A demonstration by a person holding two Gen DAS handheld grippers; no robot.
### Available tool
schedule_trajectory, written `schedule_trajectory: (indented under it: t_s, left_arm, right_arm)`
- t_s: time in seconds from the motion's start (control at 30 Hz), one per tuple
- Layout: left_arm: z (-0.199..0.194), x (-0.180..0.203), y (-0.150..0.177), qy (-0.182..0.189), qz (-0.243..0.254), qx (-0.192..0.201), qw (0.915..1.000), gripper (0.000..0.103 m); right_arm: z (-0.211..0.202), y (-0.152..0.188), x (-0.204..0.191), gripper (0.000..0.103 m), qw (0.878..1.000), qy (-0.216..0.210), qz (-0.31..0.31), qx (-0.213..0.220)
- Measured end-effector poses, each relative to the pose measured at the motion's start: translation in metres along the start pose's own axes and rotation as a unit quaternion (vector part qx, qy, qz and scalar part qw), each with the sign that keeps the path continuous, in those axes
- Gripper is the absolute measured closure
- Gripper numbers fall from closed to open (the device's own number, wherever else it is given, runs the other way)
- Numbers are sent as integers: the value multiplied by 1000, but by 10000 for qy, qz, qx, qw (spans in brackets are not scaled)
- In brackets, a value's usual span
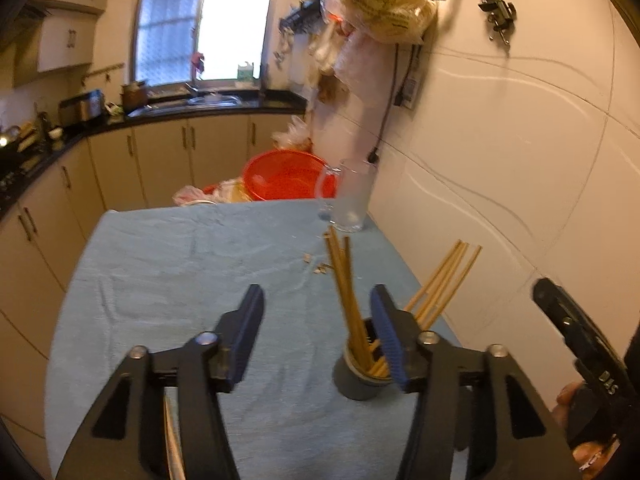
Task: Organize utensils
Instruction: 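Open both grippers over the cup and withdraw them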
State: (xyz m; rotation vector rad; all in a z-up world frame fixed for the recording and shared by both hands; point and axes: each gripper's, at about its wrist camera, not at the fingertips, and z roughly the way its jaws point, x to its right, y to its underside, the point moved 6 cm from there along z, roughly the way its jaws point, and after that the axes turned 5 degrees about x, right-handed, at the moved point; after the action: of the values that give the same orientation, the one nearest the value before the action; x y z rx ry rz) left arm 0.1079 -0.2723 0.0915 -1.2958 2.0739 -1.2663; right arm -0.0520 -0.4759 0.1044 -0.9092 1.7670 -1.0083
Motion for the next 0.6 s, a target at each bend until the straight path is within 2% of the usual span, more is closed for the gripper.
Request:
schedule_trajectory:
  t_s: [0.13,0.3,0.6]
  left_arm:
    - [-14,-14,6,-318,7,164,9994,32]
    - [-27,-35,17,-758,68,302,9966,30]
    - [-40,-79,43,-1141,-77,197,9932,29]
  right_arm:
    - [-5,6,-3,1,10000,34,-9,10]
    - [-6,20,-16,0,9998,-43,-86,-154]
    - [-8,45,-54,0,9976,-345,-445,-413]
